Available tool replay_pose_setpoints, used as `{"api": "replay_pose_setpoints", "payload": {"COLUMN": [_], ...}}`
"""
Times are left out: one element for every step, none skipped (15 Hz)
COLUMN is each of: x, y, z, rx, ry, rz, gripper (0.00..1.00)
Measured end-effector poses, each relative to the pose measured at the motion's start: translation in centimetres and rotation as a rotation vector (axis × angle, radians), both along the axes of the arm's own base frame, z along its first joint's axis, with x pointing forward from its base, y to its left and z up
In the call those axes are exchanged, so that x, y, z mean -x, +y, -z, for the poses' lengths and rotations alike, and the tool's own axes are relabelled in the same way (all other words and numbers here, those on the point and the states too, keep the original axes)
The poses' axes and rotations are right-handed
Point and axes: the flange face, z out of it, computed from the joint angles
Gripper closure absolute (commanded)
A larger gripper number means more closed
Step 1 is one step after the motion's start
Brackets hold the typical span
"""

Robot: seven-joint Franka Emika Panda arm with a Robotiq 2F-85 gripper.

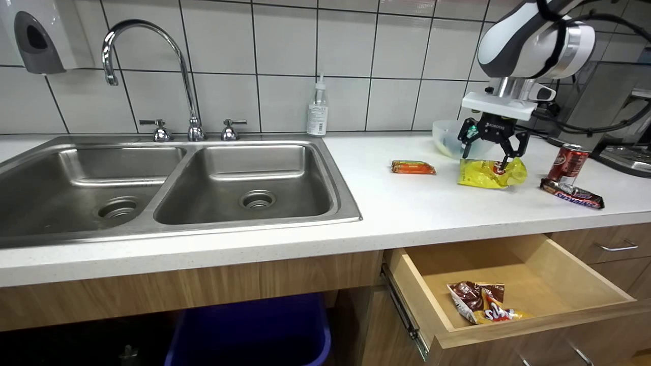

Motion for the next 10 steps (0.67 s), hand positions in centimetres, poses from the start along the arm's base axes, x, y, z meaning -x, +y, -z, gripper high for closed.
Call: {"api": "replay_pose_setpoints", "payload": {"x": [-0.2,-0.4,-0.5,-0.6,-0.8,-0.9,-1.0,-1.1,-1.2,-1.3], "y": [-0.1,-0.3,-0.4,-0.5,-0.5,-0.5,-0.6,-0.6,-0.6,-0.6], "z": [0.1,0.1,0.2,0.3,0.4,0.4,0.5,0.5,0.4,0.4], "rx": [0.002,0.003,0.004,0.004,0.005,0.006,0.006,0.007,0.008,0.008], "ry": [-0.002,-0.004,-0.005,-0.007,-0.008,-0.009,-0.010,-0.012,-0.014,-0.017], "rz": [0.008,0.014,0.020,0.026,0.030,0.034,0.037,0.039,0.041,0.041], "gripper": [0.00,0.00,0.00,0.00,0.00,0.00,0.00,0.00,0.00,0.00]}}
